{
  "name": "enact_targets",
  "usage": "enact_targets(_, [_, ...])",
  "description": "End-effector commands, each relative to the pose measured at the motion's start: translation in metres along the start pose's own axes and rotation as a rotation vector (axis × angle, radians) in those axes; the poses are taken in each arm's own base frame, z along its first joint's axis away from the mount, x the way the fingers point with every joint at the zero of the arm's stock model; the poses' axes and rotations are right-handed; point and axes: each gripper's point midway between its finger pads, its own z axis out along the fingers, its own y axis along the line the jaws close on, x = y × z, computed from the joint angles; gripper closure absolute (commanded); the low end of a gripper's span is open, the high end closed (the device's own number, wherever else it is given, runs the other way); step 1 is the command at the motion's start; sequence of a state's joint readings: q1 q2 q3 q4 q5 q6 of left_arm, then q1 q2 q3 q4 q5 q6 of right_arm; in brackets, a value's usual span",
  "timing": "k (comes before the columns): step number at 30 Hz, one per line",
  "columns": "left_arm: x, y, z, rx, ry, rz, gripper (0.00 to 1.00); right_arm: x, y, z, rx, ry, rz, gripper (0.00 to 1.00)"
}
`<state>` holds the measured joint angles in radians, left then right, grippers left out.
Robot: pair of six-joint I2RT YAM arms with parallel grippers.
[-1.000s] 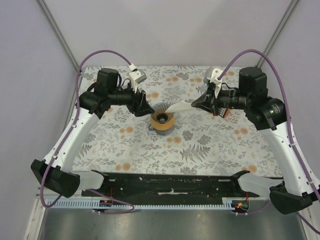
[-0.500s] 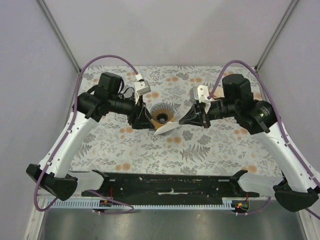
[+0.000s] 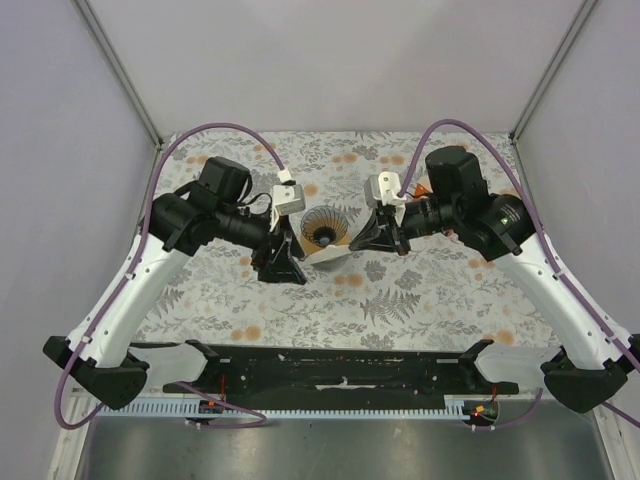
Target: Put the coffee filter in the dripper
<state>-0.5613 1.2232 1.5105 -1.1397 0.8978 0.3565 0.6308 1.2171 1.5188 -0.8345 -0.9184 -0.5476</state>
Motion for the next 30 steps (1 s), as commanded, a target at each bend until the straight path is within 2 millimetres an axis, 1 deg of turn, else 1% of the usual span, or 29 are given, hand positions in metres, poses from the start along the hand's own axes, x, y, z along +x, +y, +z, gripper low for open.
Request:
enact_targets(1, [-0.008, -0.016, -0.011, 0.021, -0.029, 0.145, 0.21, -0.02, 0.002, -0.003, 0.003, -0.033, -0.058, 1.0])
enact_targets(3, [-0.007, -0.002, -0.008, -0.036, -0.017, 0.138, 0.14, -0.025, 0.004, -0.002, -0.004, -0.05, -0.072, 1.0])
enact_targets(6, [-0.005, 0.014, 0.002, -0.085, 0.003, 0.128, 0.11, -0.029, 0.004, 0.001, -0.017, -0.066, -0.082, 1.0])
enact_targets(9, [-0.006, 0.024, 0.009, -0.12, 0.025, 0.148, 0.1, -0.032, 0.003, 0.004, -0.023, -0.072, -0.085, 1.0])
enact_targets(11, [-0.002, 0.025, 0.013, -0.117, 0.044, 0.152, 0.12, -0.031, 0.0, 0.006, -0.016, -0.072, -0.084, 1.0])
enact_targets(12, [0.0, 0.025, 0.016, -0.108, 0.052, 0.148, 0.14, -0.031, -0.002, 0.006, -0.007, -0.07, -0.08, 1.0])
enact_targets(13, [0.003, 0.022, 0.019, -0.092, 0.059, 0.143, 0.17, -0.031, -0.003, 0.006, -0.002, -0.069, -0.079, 1.0])
enact_targets(14, [0.006, 0.021, 0.022, -0.08, 0.066, 0.14, 0.28, -0.031, -0.004, 0.006, 0.001, -0.07, -0.081, 1.0])
enact_targets(15, [0.009, 0.018, 0.025, -0.065, 0.073, 0.137, 0.38, -0.031, -0.004, 0.007, -0.001, -0.071, -0.083, 1.0])
enact_targets(17, [0.011, 0.018, 0.026, -0.05, 0.083, 0.131, 0.65, -0.03, -0.005, 0.007, 0.003, -0.069, -0.083, 1.0])
enact_targets(19, [0.01, 0.018, 0.025, -0.053, 0.083, 0.149, 0.85, -0.028, -0.006, 0.006, 0.017, -0.059, -0.087, 1.0])
enact_targets(21, [0.009, 0.019, 0.022, -0.068, 0.087, 0.161, 0.96, -0.024, -0.006, 0.005, 0.025, -0.052, -0.1, 1.0])
enact_targets(22, [0.007, 0.02, 0.022, -0.076, 0.086, 0.164, 0.98, -0.023, -0.005, 0.004, 0.027, -0.051, -0.105, 1.0])
enact_targets(25, [0.005, 0.02, 0.02, -0.088, 0.084, 0.161, 0.98, -0.021, -0.004, 0.004, 0.024, -0.049, -0.106, 1.0])
enact_targets(28, [-0.001, 0.027, 0.014, -0.148, 0.086, 0.164, 0.98, -0.011, -0.005, 0.006, 0.03, -0.029, -0.1, 1.0])
enact_targets(29, [-0.002, 0.031, 0.011, -0.171, 0.095, 0.173, 0.98, -0.009, -0.005, 0.006, 0.039, -0.022, -0.099, 0.97])
enact_targets(30, [-0.002, 0.033, 0.008, -0.188, 0.105, 0.185, 0.98, -0.008, -0.007, 0.004, 0.057, -0.016, -0.099, 0.82])
